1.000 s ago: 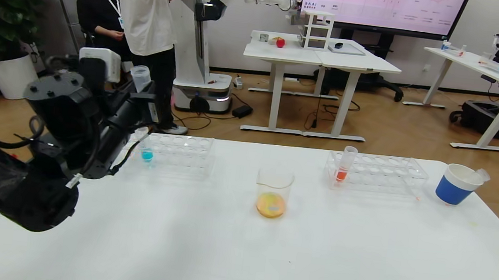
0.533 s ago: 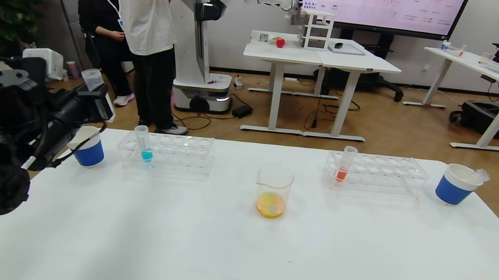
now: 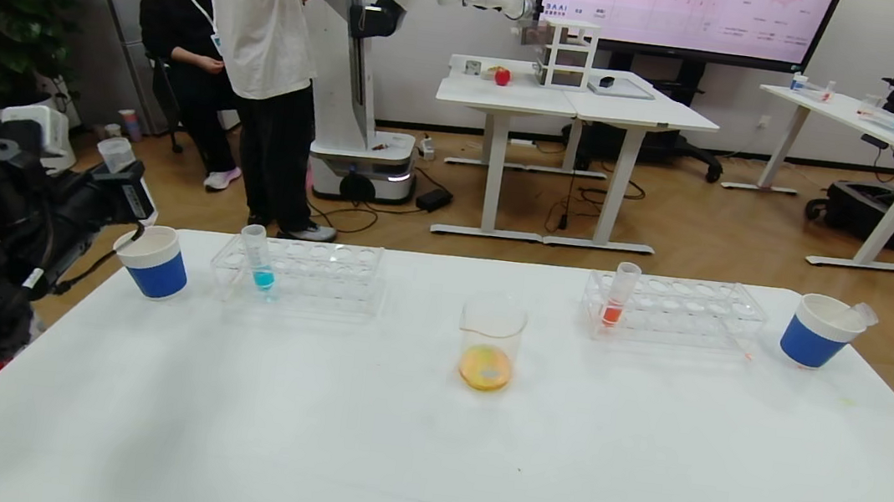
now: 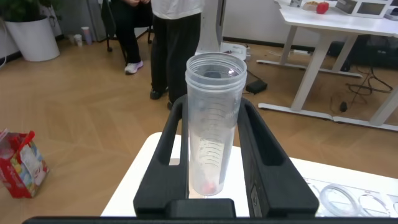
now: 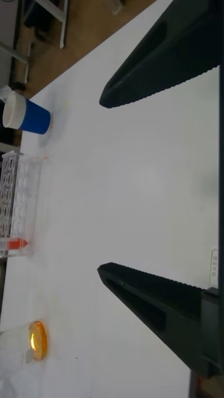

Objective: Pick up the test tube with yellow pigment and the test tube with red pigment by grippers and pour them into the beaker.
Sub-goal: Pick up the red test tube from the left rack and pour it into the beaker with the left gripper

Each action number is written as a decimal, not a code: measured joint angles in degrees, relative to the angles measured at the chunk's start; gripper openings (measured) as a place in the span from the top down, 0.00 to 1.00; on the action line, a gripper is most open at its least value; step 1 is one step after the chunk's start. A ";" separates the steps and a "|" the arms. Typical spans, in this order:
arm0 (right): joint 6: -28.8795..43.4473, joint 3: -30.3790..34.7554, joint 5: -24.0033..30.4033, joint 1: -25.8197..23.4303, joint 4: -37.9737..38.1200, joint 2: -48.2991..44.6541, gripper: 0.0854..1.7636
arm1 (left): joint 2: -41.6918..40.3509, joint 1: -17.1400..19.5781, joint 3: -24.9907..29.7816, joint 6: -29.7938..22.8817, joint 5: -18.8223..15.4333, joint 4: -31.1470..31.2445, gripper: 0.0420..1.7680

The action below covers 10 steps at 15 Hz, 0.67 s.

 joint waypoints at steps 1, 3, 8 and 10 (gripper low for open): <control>0.00 0.00 0.00 0.00 -0.02 0.00 0.02 | 1.15 0.33 -0.13 -0.02 0.00 -0.13 0.73; 0.00 0.00 -0.02 0.00 -0.02 0.00 0.02 | 3.58 1.02 -0.77 0.11 0.04 -0.79 0.73; 0.00 0.00 -0.02 0.00 -0.02 0.00 0.02 | 10.44 2.40 -3.17 -0.22 0.46 -6.01 0.73; 0.00 0.00 -0.02 0.00 0.00 0.00 0.02 | 12.37 2.50 -3.97 -0.27 0.48 -6.17 0.73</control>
